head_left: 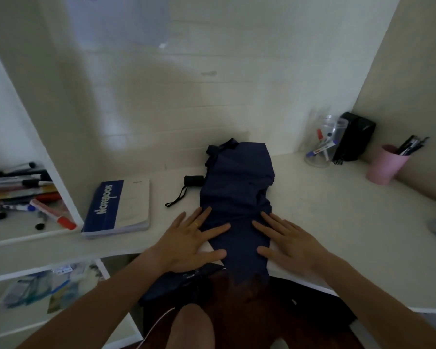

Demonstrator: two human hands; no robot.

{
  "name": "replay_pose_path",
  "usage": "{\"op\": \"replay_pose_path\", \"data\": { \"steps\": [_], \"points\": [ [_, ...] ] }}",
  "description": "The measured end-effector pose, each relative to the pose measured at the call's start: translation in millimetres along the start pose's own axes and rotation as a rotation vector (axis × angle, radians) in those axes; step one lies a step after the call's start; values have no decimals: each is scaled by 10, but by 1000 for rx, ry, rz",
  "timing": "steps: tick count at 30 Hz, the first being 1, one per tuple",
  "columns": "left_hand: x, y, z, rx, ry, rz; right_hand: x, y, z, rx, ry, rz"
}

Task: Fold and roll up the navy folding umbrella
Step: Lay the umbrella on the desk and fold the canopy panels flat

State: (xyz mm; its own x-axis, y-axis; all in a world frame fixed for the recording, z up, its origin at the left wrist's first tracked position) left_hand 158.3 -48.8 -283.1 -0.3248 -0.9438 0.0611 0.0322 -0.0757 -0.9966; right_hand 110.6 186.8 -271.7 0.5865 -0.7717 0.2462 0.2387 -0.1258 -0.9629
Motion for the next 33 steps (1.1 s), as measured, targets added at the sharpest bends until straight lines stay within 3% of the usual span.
{"op": "replay_pose_path", "data": {
  "steps": [4,9,13,15,17,19,22,26,30,33],
  "points": [
    [69,25,-39,-57,-55,69,208,-139,-23,-153,-44,-97],
    [158,-19,-247,-73,-67,47,216,100,-103,-48,17,-50],
    [227,-53,-329,-115,-22,155,229,-220,-151,-247,15,-166],
    [260,-155,-241,-279,-86,284,102,-440,-138,-475,103,-310],
    [222,-370,0,-591,-197,296,-111,-594,-80,-642,310,-446],
    [-101,-496,229,-774,-75,189,-238,-542,-80,-549,490,-577],
    [-603,-329,251,-652,191,42,-161,-401,-103,-399,518,-720],
    [-468,-337,213,-624,39,215,-90,-241,-102,-386,481,-796],
    [-213,-434,286,-601,-136,457,-194,-170,-34,-517,559,-1148],
    [-126,-537,317,-629,-146,553,-22,-336,-49,-537,296,-904]
  ]
}}
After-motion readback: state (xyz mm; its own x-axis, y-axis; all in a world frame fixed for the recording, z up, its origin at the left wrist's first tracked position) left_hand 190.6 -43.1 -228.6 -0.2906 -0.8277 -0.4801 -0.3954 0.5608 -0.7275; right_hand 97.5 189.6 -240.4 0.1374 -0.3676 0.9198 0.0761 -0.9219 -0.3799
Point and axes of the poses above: each hand's wrist, its own z-axis away from the middle knuckle, its own y-axis out of the palm, x = y × z, the point moved 7 cm from there along -z, towards the middle knuckle, and after that the axes turned 11 degrees about -z, right-handed, at the moved point
